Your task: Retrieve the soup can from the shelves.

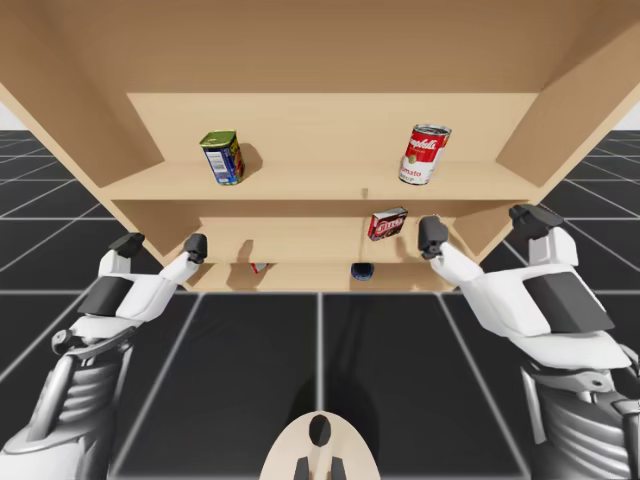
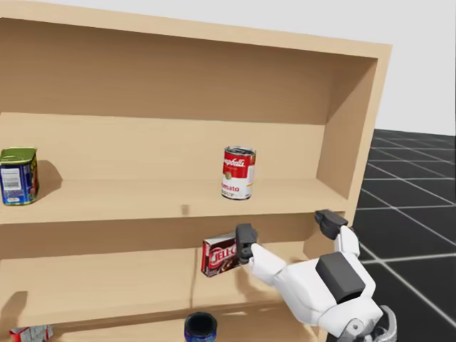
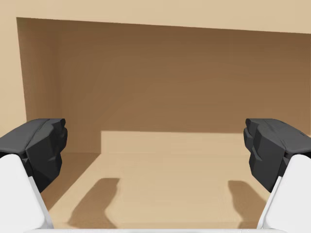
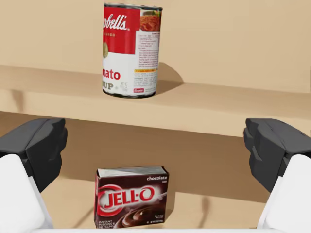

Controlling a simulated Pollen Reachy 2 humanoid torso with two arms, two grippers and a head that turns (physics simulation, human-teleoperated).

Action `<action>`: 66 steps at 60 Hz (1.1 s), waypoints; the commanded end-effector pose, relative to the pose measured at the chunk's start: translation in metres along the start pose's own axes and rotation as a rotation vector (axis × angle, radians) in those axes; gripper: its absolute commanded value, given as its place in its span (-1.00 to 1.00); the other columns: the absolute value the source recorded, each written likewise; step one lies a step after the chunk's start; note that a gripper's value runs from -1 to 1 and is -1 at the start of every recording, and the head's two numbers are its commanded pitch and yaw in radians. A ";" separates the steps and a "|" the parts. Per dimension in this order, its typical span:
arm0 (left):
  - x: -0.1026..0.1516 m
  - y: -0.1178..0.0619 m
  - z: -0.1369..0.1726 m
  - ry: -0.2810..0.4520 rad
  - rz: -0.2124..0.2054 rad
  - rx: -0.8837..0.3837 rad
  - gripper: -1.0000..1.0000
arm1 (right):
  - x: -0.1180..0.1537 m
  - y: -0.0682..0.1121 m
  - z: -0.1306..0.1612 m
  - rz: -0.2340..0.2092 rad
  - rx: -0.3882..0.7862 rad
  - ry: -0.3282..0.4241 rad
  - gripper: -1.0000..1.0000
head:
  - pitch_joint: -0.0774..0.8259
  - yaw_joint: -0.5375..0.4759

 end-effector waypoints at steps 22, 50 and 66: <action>0.000 0.004 -0.001 0.009 0.009 0.006 -1.00 | 0.055 0.017 -0.055 -0.036 0.110 0.144 -1.00 | -0.46 -0.48; 0.001 0.005 -0.001 0.014 0.016 0.006 -1.00 | 0.028 0.009 -0.134 -0.076 -0.045 0.383 -1.00 | -0.39 -0.48; 0.002 0.006 0.000 0.016 0.028 0.004 -1.00 | 0.021 0.004 -0.150 -0.047 -0.061 0.425 -1.00 | -0.35 -0.49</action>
